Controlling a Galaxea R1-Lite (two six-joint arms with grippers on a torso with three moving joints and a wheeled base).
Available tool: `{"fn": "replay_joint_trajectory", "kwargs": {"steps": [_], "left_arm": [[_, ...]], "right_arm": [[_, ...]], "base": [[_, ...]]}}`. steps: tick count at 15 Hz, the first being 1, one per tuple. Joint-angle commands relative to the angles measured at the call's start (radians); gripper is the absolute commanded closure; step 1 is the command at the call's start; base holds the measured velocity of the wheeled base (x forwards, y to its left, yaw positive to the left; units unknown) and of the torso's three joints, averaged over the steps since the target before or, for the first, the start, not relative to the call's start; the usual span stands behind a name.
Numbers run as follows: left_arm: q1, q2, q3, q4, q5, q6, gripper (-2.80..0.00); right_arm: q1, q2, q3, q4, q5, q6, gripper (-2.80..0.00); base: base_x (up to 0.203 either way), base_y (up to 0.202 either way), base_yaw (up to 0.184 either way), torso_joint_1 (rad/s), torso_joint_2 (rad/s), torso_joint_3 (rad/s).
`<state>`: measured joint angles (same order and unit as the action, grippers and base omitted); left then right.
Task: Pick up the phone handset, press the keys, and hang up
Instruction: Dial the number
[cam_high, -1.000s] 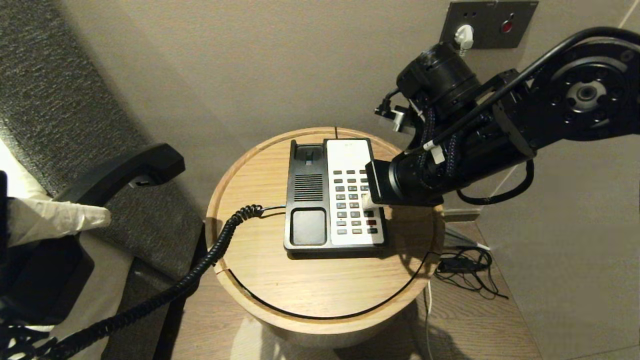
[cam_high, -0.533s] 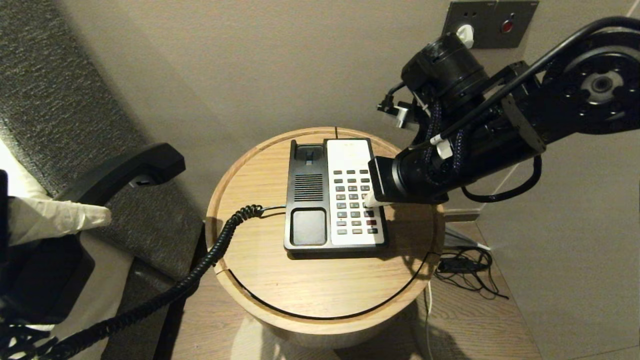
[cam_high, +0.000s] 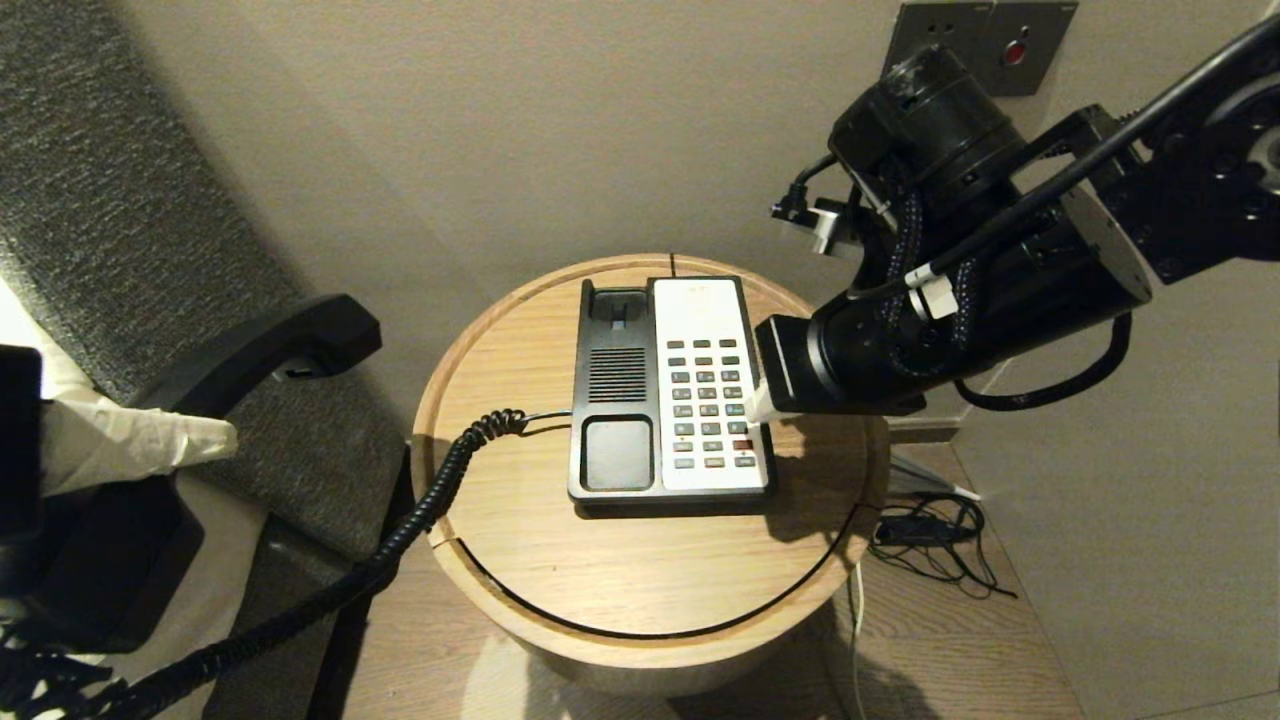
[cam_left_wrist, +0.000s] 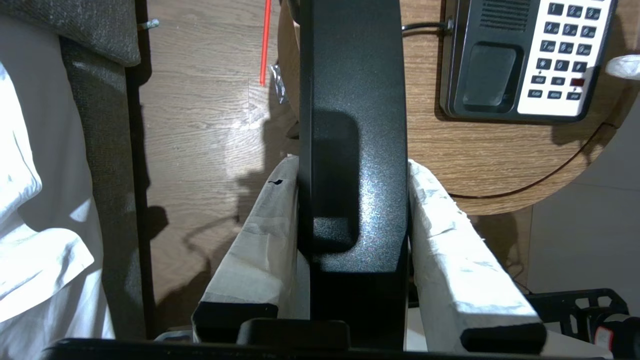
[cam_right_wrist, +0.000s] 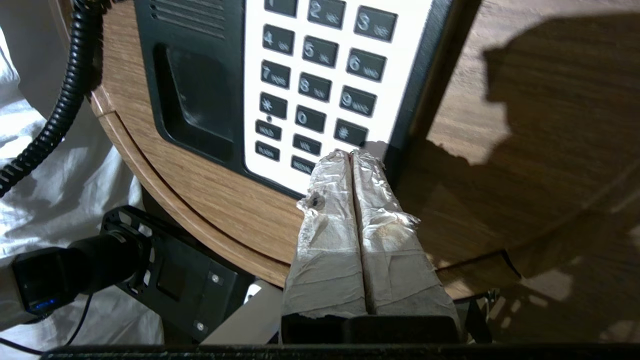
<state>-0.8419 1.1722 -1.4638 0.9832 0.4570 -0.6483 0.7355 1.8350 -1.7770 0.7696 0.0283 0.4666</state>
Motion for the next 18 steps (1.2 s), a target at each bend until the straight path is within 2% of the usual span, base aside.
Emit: {"fn": "replay_joint_trajectory", "kwargs": {"steps": [1,10,18], "left_arm": [[0.000,0.009,0.005,0.006,0.002,-0.004,0.00],[0.000,0.012,0.006,0.006,0.002,-0.005,0.00],[0.000,0.015,0.003,0.006,0.002,-0.003,0.00]], "right_arm": [[0.001,-0.028,0.028,0.014,0.001,0.003,0.00],[0.058,0.004,0.039,0.014,0.010,0.007,0.00],[0.059,0.017,0.045,0.022,0.001,0.006,0.00]], "base": [[0.000,0.000,0.000,0.000,0.00,0.000],[0.000,0.000,0.000,0.000,0.00,0.000],[0.000,0.000,0.000,0.000,0.00,0.000]]}}
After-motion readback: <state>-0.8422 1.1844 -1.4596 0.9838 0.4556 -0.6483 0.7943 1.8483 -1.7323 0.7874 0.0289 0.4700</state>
